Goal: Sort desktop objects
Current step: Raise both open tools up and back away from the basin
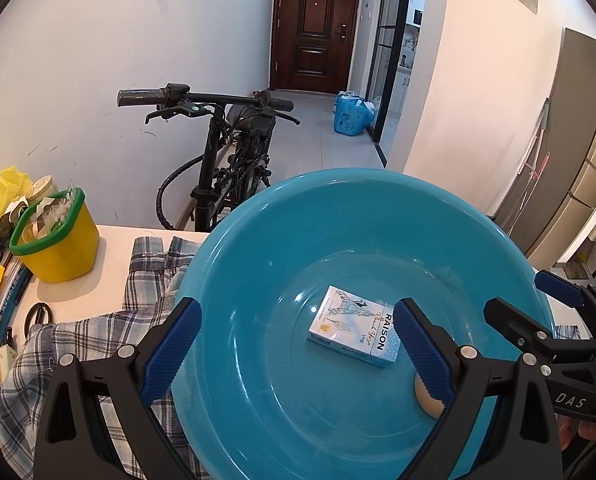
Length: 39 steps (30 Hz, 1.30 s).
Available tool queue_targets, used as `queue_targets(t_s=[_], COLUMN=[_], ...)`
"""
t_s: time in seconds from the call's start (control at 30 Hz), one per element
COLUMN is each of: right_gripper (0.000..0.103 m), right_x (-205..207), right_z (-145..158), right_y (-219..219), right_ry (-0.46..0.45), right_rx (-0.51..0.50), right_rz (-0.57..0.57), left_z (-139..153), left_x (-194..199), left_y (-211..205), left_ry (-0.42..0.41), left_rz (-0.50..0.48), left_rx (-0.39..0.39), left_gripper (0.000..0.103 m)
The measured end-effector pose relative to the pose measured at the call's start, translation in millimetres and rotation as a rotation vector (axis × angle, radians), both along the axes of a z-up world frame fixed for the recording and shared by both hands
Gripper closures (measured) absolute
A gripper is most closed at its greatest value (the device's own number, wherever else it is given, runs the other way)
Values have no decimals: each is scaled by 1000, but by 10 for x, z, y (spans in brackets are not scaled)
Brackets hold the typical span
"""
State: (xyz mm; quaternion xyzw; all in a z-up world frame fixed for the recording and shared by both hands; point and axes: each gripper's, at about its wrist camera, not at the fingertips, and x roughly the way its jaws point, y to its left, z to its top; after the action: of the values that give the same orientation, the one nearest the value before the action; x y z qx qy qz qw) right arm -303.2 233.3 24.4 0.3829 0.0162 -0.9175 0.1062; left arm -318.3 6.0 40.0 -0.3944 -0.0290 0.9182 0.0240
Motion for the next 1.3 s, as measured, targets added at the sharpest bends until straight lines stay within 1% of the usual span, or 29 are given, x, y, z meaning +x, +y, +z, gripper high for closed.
queue_targets(t_s=[0.2, 0.3, 0.4, 0.5, 0.57, 0.67, 0.73, 0.77, 0.8, 0.9, 1.03, 1.17, 1.3], right_gripper=[8, 8, 8, 8, 8, 8, 8, 8, 8, 8, 8, 6, 2], right_x=[13, 31, 69, 110, 140, 202, 251, 280, 309, 402, 540, 713, 914], right_z=[29, 59, 118, 194, 252, 350, 427, 466, 502, 618, 771, 946, 1108], right_y=[28, 46, 72, 82, 90, 111, 116, 123, 124, 141, 150, 151, 136], right_ry=[10, 20, 42, 70, 88, 118, 146, 161, 175, 220, 288, 385, 494], right_rx=[-5, -11, -20, -31, -37, -45, -53, -57, -62, -74, -82, -96, -89], right_rz=[-9, -14, -19, -24, -28, -31, -35, -37, -39, -42, -48, -21, -5], left_z=[19, 61, 149, 256, 345, 488, 565, 607, 654, 773, 915, 1036, 1139], left_x=[6, 26, 83, 150, 211, 321, 381, 414, 452, 574, 705, 820, 966], left_y=[3, 3, -8, -10, -18, -38, -59, -72, -85, -112, -133, -132, -169], left_ry=[6, 24, 70, 124, 174, 248, 285, 305, 330, 404, 472, 510, 569], left_rz=[-3, -11, -4, 2, 8, 7, 7, 9, 13, 25, 18, 20, 33], left_rx=[3, 10, 6, -20, -34, -23, -20, -23, -26, -25, -19, -28, -11], left_gripper=[5, 5, 5, 5, 5, 5, 4, 1, 1, 0, 0, 0, 0])
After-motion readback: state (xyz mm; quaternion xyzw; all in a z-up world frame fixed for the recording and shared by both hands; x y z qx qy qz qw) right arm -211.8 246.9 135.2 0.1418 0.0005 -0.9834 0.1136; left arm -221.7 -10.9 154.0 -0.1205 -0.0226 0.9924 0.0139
